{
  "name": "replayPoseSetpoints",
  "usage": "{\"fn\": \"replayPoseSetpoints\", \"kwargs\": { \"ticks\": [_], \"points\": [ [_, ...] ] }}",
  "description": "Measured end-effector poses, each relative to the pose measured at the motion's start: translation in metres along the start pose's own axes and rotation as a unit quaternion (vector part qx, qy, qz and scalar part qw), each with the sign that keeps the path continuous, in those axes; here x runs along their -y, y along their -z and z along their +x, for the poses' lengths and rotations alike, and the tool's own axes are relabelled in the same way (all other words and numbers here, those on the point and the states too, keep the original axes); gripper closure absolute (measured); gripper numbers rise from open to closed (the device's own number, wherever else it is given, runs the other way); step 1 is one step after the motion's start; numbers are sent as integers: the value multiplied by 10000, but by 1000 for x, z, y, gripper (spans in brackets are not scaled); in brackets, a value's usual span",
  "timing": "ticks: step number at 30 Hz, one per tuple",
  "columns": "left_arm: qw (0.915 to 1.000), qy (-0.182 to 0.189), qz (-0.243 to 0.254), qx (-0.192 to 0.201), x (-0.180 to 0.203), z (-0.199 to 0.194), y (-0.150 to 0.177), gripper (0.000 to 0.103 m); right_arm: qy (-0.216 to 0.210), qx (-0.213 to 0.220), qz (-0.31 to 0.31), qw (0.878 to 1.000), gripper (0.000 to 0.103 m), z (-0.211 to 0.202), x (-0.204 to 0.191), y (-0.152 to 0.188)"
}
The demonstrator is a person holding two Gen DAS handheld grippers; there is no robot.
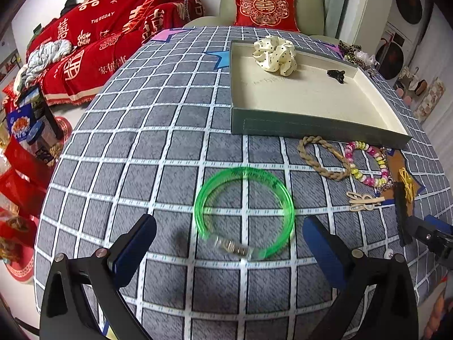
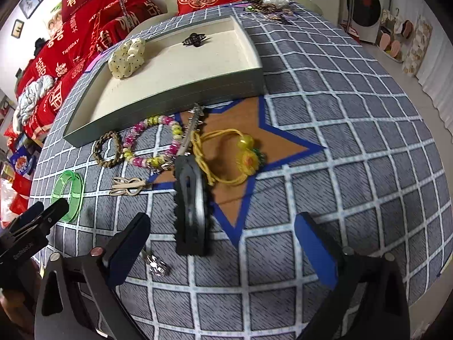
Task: Organize jewelry
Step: 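Grasp the green bangle with the left gripper while the right grasps the black hair clip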
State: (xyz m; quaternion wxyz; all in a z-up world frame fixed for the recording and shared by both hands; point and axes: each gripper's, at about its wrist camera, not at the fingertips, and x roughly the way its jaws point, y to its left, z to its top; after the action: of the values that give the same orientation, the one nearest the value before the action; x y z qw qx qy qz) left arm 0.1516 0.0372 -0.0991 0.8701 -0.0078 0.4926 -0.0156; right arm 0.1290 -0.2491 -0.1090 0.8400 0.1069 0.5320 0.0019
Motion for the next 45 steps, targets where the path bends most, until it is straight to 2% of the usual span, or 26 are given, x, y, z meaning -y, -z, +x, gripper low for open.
{"fn": "replayPoseSetpoints", "kwargs": {
  "ticks": [2, 6, 8, 9, 11, 13, 16, 17, 19, 21, 24, 25, 26, 33, 39, 45],
  "points": [
    [9999, -116, 4, 83, 0, -3, -2, 0, 50, -1, -98, 9999, 5, 2, -6, -1],
    [9995, -77, 148, 260, 4, -10, -3, 0, 136, 26, -261, 9996, 11, 3, -15, -1],
    [9994, -62, 254, 241, 8, -10, -2, 12, 199, 32, -340, 9992, 13, 4, -19, 0],
    [9994, -12, 298, 202, 10, -9, -2, 14, 258, 40, -411, 9988, 15, 5, -23, 0],
    [9991, 76, 401, 130, 16, -7, -1, 29, 361, 62, -529, 9979, 18, 6, -27, 2],
    [9983, 88, 570, 64, 24, -3, 1, 33, 531, 93, -701, 9961, 21, 8, -33, 4],
    [9972, 158, 724, 9, 32, -1, 4, 35, 630, 152, -884, 9940, 32, 7, -39, 7],
    [9968, 169, 777, -16, 35, -1, 6, 45, 625, 154, -896, 9939, 37, 6, -40, 7],
    [9956, 157, 917, -88, 41, 2, 7, 47, 616, 154, -916, 9938, 51, 5, -41, 6],
    [9948, 168, 1000, -94, 45, 2, 8, 51, 592, 144, -943, 9937, 71, 3, -43, 6],
    [9940, 300, 1047, -140, 47, 1, 8, 65, 574, 145, -969, 9935, 71, 2, -43, 6],
    [9935, 325, 1080, -139, 48, 0, 8, 79, 555, 157, -961, 9937, 71, 2, -42, 6],
    [9933, 319, 1102, -142, 49, 0, 9, 87, 531, 164, -948, 9939, 72, 2, -42, 6],
    [9955, 623, 710, -74, 36, -10, 10, 88, 71, 200, -700, 9973, 72, -10, -29, 8],
    [9964, 624, 562, 100, 27, -24, 10, 88, -322, 241, -509, 9979, 72, -24, -20, 9],
    [9962, 671, 477, 293, 21, -41, 7, 88, -539, 278, -422, 9973, 72, -36, -15, 8]
  ]
}}
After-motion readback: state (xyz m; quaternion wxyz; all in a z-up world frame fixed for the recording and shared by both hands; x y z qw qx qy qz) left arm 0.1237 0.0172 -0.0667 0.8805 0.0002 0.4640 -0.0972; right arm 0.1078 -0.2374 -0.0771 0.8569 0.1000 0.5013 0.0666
